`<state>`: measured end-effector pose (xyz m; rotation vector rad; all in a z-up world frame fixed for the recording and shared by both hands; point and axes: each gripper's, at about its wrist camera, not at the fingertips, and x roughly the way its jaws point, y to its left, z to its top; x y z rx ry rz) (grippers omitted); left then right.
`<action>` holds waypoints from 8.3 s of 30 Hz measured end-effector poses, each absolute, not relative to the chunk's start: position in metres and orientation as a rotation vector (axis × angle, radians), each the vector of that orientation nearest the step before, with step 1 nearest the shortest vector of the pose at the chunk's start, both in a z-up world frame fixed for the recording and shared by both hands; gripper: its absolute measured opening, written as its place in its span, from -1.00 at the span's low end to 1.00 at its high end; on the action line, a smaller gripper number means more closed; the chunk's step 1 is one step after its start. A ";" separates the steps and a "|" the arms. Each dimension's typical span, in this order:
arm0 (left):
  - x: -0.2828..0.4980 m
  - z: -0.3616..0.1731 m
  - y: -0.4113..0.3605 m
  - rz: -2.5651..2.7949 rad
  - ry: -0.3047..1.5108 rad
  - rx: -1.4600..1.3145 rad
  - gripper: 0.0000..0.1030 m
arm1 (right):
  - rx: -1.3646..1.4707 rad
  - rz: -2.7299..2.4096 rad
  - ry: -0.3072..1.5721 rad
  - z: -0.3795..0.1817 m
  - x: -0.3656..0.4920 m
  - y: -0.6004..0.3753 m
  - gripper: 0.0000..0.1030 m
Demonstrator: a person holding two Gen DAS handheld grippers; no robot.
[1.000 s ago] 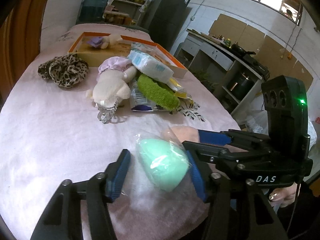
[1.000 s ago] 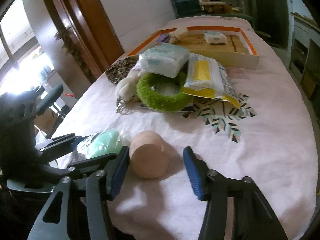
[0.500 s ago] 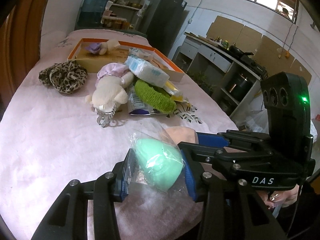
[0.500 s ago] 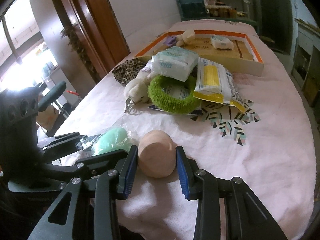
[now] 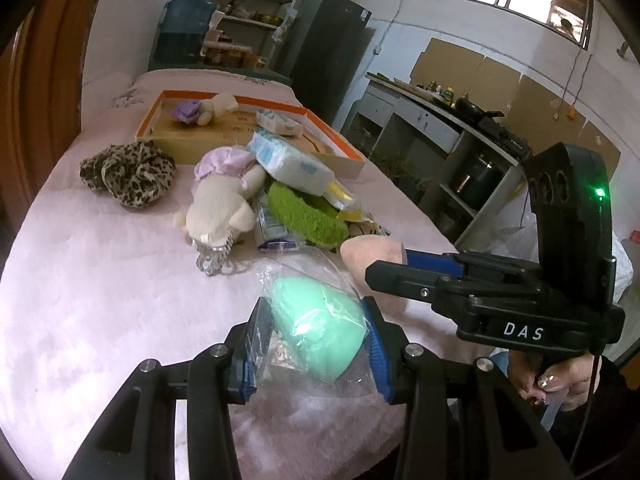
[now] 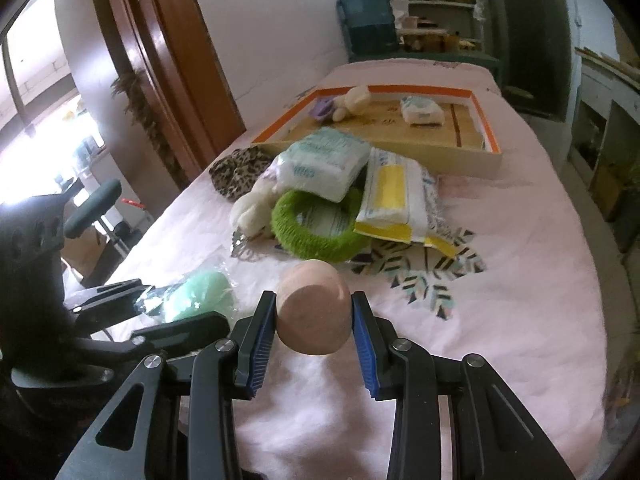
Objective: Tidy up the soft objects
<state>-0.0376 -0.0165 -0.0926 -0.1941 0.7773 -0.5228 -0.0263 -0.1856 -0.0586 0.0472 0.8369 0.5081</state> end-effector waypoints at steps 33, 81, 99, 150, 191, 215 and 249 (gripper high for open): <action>0.029 -0.042 -0.009 -0.443 0.677 -0.224 -0.14 | 0.053 0.490 0.739 -0.027 0.015 -0.195 -0.26; 0.161 -0.029 0.004 -0.258 0.659 -0.253 -0.14 | 0.172 0.405 0.703 0.001 0.148 -0.196 -0.26; 0.189 -0.042 0.014 -0.194 0.687 -0.269 -0.14 | 0.172 0.352 0.770 -0.020 0.185 -0.189 -0.26; 0.225 -0.090 0.021 -0.148 0.822 -0.256 -0.04 | 0.077 0.366 0.909 -0.065 0.233 -0.159 0.04; 0.176 -0.036 0.018 -0.142 0.709 -0.225 -0.02 | 0.092 0.363 0.809 -0.015 0.179 -0.170 0.04; 0.130 -0.009 0.019 -0.162 0.650 -0.219 -0.02 | 0.083 0.354 0.748 0.014 0.125 -0.174 0.04; 0.061 -0.035 0.041 -0.160 0.639 -0.247 -0.02 | 0.098 0.278 0.758 -0.004 0.059 -0.199 0.04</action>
